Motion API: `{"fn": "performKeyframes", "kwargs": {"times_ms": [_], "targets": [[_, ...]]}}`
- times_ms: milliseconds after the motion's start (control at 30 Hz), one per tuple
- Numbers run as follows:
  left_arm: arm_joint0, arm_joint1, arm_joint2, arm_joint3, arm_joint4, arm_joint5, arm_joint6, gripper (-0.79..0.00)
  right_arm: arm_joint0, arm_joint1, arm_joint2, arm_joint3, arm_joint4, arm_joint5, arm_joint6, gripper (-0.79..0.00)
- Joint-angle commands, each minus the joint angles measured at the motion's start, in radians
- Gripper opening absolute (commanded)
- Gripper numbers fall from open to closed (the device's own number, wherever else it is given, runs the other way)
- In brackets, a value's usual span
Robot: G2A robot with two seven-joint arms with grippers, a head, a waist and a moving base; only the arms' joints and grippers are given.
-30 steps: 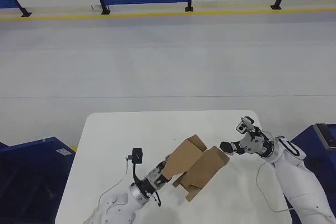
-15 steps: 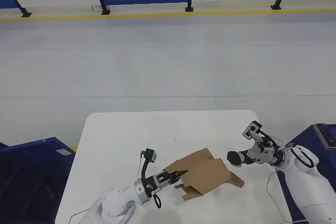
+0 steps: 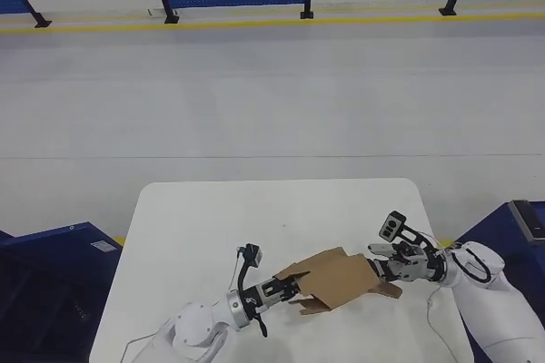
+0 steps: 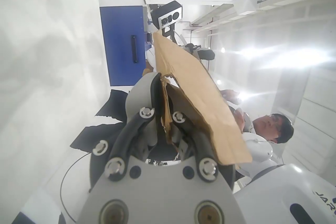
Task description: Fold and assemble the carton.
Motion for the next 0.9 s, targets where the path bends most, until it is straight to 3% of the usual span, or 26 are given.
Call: {"fn": "performKeyframes", "kwargs": {"times_ms": [0,433,533,867], "targets": [[-0.002,-0.002,0.003,0.002,-0.005,0.003,-0.003,-0.785,-0.001,0.002,-0.001,0.002,-0.008,-0.013,0.000,-0.394],[0.007,-0.006,0.012,0.004,-0.010,0.025,-0.020,-0.785,-0.064,0.034,-0.003,-0.097,-0.065,-0.076,0.000,-0.449],[0.010,-0.006,0.013,0.003,-0.002,0.030,-0.021,-0.785,-0.077,0.042,-0.011,-0.120,-0.067,-0.087,0.000,-0.508],[0.007,-0.008,0.035,0.013,0.036,0.081,-0.048,-0.785,-0.067,0.054,-0.012,-0.112,-0.049,-0.136,-0.007,-0.557]]}}
